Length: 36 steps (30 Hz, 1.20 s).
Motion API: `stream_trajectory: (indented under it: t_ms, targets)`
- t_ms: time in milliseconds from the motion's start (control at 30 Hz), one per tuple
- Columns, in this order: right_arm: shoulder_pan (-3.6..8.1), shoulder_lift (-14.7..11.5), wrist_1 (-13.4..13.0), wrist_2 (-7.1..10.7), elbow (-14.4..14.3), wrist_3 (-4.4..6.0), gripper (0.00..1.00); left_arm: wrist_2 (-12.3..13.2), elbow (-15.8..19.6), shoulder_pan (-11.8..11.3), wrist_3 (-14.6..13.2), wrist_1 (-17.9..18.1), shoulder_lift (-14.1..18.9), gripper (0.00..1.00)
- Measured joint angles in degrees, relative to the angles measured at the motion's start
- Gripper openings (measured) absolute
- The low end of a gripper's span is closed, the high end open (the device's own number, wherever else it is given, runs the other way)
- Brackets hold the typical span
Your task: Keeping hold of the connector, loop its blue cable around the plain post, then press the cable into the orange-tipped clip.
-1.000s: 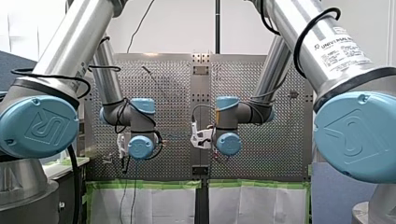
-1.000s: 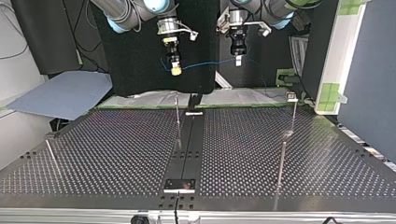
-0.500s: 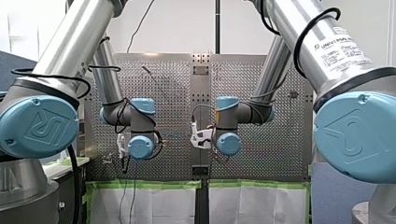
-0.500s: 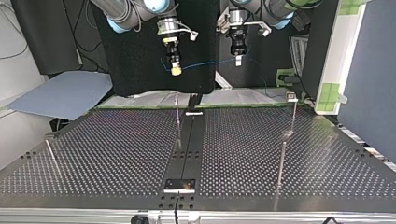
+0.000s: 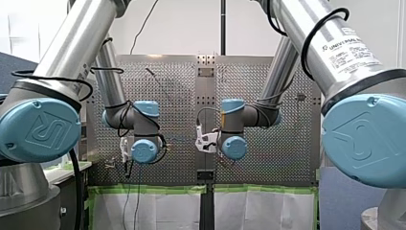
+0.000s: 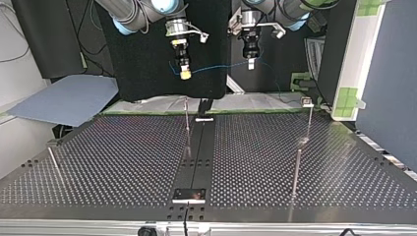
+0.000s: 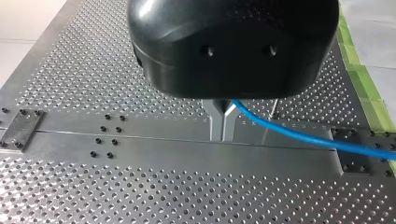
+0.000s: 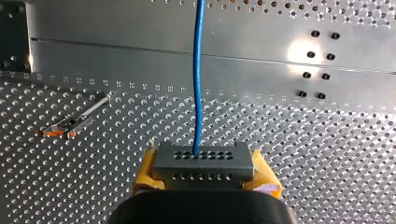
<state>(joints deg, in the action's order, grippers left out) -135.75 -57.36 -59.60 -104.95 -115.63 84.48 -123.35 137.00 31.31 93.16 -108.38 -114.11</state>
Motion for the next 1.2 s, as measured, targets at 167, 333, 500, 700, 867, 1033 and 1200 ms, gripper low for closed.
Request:
stream_trajectory:
  t_ms: [167, 333, 500, 700, 867, 1033, 1200]
  targets:
    - [0.03, 0.2, 0.2, 0.03, 0.1, 0.00, 0.00, 0.0, 0.0, 0.0, 0.0, 0.0, 0.0, 0.00]
    - [0.07, 2.1, 1.2, 0.08, 0.2, 0.00, 0.00, 0.0, 0.0, 0.0, -0.1, 0.0, 0.0, 0.00]
    - [0.08, 4.6, 1.3, 0.09, 0.3, 0.00, 0.00, 0.0, 0.0, 0.0, -0.1, 0.0, 0.0, 0.00]
    - [0.09, 5.4, 1.3, 0.09, 0.3, 0.00, 0.00, 0.0, 0.0, 0.0, -0.1, 0.0, 0.0, 0.00]
    - [0.08, 5.4, 1.3, 0.09, 0.3, 0.00, 0.00, 0.0, 0.0, 0.0, -0.1, 0.0, 0.0, 0.00]
    - [0.09, 5.4, 1.3, 0.09, 0.3, 0.00, 0.00, 1.5, 0.8, -1.5, -1.6, -1.6, -0.6, 0.00]
    - [0.09, 5.4, 1.3, 0.09, 0.3, 0.00, 0.00, 4.4, 1.1, -3.8, -3.4, -3.8, -0.7, 0.00]
